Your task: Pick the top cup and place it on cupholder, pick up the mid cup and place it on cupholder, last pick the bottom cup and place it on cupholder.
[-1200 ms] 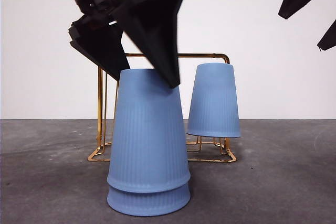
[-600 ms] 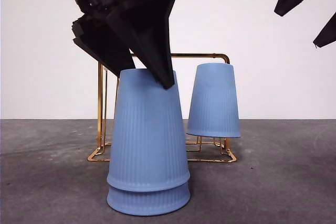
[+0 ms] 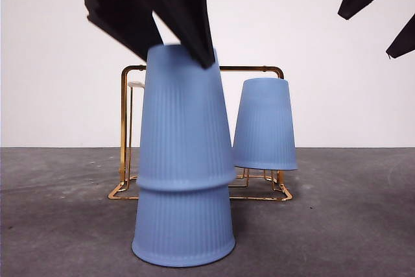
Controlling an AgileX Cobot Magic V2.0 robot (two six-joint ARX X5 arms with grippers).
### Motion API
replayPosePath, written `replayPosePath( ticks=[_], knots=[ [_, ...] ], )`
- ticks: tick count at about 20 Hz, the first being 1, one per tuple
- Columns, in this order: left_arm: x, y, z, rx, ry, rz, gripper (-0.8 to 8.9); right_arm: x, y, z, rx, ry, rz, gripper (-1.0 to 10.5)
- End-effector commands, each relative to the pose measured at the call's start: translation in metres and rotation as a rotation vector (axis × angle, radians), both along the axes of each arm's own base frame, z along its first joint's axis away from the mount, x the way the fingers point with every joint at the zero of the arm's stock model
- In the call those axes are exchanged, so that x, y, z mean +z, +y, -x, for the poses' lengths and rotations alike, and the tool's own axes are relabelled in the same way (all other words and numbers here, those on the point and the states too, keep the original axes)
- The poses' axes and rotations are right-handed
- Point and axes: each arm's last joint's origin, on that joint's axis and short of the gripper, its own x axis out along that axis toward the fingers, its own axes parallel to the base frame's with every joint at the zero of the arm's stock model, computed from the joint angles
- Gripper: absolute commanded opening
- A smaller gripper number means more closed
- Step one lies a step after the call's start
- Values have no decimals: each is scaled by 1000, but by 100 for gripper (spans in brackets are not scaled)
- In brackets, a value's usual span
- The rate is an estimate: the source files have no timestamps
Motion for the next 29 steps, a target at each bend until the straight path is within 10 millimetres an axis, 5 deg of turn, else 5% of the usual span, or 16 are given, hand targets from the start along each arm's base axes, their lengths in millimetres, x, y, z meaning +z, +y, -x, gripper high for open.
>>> replayPosePath(
  ticks=[1,9,14,21,29],
  knots=[
    [23,-3,2,-7,-27,35,274,2,2,-1,1,-4,-13,491],
    [90,22,13,60,-196,171,275,2,2,-1,2,-4,-13,491],
    [108,51,8,245,-336,172,276,2,2,-1,2,-4,-13,491],
    [98,70,-33,418,-334,122,276,2,2,-1,2,0,-12,491],
    [57,60,-82,416,-151,84,276,3,2,-1,1,-4,-13,491]
  ],
)
